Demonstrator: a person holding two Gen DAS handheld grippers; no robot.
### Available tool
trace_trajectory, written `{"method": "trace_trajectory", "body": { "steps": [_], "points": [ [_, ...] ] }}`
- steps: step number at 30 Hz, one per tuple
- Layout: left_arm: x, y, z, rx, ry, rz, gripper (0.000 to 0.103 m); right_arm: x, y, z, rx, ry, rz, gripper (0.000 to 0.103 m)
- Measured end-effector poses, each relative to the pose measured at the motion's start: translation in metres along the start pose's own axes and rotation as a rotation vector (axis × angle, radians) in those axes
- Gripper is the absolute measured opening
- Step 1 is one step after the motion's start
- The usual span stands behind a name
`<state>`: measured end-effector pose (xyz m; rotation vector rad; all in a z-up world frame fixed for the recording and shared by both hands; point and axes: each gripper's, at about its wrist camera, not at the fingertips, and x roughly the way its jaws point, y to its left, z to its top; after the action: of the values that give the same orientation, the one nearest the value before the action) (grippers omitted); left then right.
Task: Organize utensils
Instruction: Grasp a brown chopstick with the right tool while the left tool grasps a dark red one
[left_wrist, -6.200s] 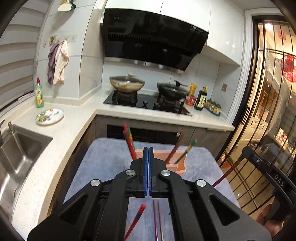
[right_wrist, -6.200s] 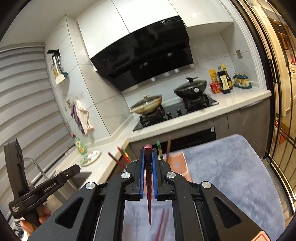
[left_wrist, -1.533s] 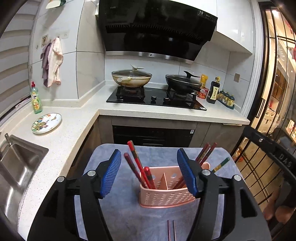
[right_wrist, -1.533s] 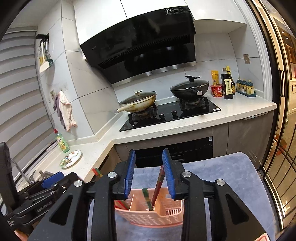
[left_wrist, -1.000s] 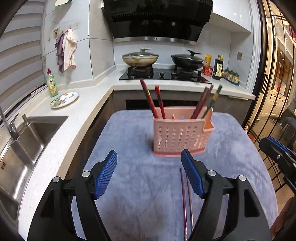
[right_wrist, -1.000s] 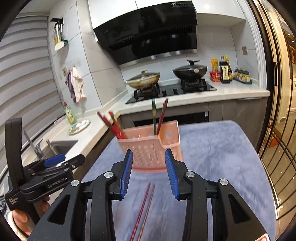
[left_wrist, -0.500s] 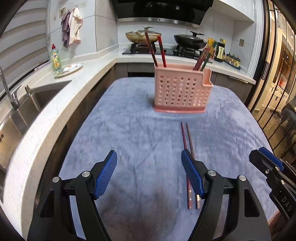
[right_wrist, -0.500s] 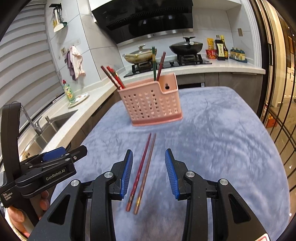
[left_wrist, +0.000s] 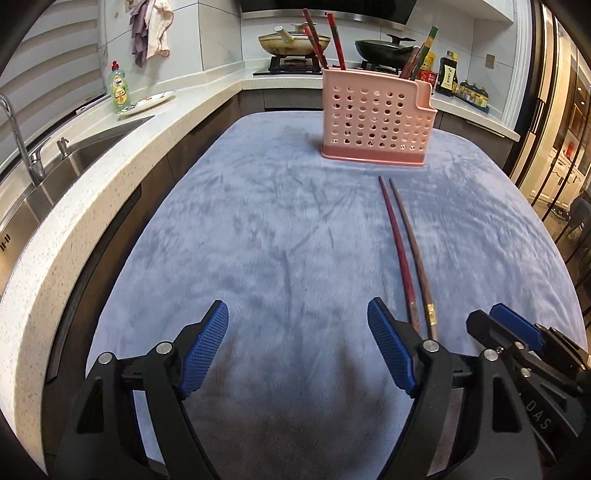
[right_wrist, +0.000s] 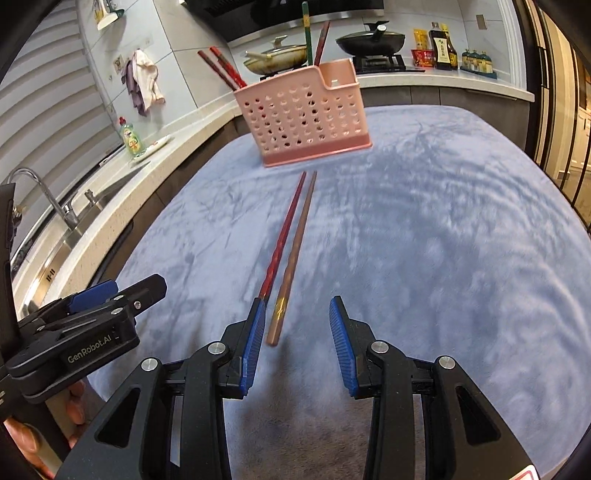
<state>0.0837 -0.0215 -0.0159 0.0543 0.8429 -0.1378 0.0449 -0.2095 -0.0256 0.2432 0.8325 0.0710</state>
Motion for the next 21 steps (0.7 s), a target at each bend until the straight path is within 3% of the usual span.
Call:
{"method": "trace_trajectory", "body": {
  "steps": [10,21],
  "points": [
    [0.002,0.014,-0.012,-0.022,0.013,0.023,0.077,0.024,0.013,-0.007,-0.036,0.02,-0.04,0.034],
    [0.002,0.015,-0.012,-0.019,0.01,0.028,0.08,0.04,0.014,-0.014,-0.067,0.027,-0.09,0.013]
  ]
}}
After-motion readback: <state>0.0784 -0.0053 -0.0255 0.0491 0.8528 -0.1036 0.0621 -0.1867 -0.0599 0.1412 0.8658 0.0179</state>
